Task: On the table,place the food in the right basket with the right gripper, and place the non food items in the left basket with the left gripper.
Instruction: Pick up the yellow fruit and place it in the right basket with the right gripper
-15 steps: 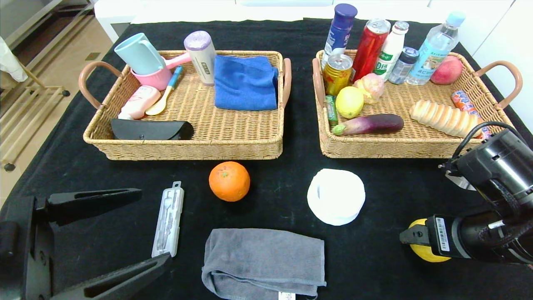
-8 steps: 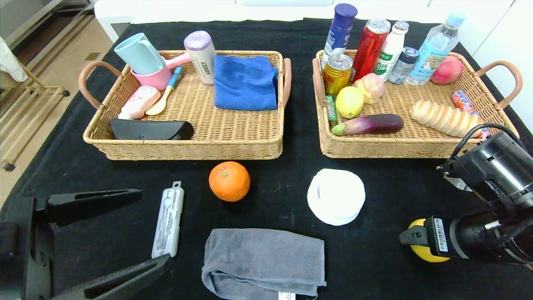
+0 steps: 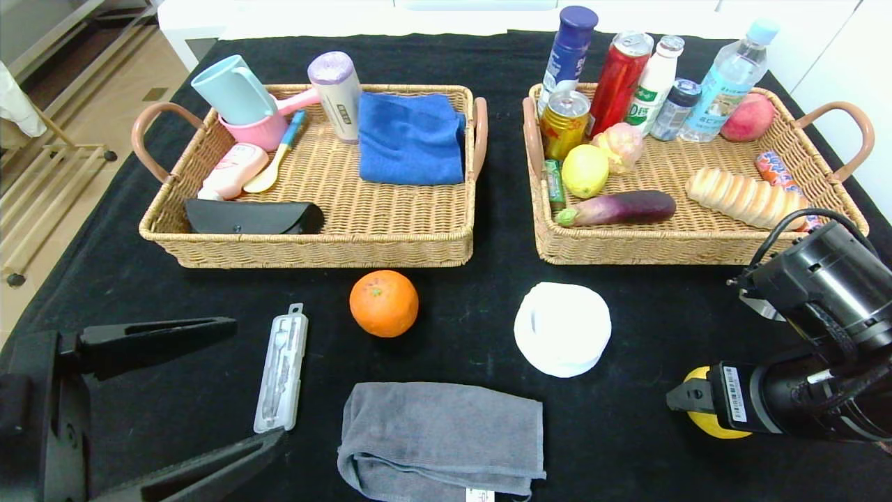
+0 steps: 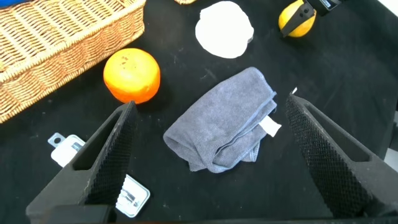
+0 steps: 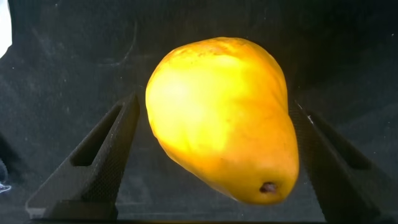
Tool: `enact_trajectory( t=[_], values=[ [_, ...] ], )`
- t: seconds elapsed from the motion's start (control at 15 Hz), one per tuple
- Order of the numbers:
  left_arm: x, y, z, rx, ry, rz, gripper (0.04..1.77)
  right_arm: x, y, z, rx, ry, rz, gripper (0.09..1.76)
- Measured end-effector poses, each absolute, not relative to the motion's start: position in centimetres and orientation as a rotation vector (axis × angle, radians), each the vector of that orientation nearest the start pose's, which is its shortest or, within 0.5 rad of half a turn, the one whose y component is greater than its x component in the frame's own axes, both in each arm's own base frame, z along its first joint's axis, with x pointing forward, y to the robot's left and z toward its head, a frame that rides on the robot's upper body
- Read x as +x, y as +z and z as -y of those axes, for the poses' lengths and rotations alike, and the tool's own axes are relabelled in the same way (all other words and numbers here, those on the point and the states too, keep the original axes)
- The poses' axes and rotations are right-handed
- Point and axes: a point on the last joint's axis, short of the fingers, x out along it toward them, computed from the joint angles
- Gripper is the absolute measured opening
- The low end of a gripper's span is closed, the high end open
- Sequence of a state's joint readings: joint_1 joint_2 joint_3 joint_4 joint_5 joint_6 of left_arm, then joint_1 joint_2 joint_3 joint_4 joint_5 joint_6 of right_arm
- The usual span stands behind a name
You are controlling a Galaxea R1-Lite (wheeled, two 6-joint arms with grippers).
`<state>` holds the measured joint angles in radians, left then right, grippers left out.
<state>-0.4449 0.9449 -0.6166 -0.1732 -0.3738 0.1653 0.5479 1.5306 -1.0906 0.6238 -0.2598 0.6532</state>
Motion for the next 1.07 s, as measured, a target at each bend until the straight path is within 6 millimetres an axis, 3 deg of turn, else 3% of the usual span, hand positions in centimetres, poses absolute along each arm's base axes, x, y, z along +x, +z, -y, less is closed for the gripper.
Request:
enact_trajectory(
  t=[0.2,0.33,0.4,1.07],
  values=[
    [9.83,24.24,5.6,0.169,-0.829,-0.087,1.72,19.73,20.47,-11.35,0.177,-0.069,-1.006,1.71],
    [9.79,24.23,5.58,0.17,-0.829,-0.086,1.72,19.76,20.44,-11.34,0.176,-0.07,-1.007,1.34],
    [9.79,24.23,5.58,0.171,-0.829,-0.086,1.72,19.79,20.42,-11.34,0.177,-0.071,-1.007,1.27],
    [9.77,24.11,5.59,0.176,-0.832,-0.087,1.72,19.87,20.32,-11.29,0.178,-0.076,-1.01,1.21]
  ],
)
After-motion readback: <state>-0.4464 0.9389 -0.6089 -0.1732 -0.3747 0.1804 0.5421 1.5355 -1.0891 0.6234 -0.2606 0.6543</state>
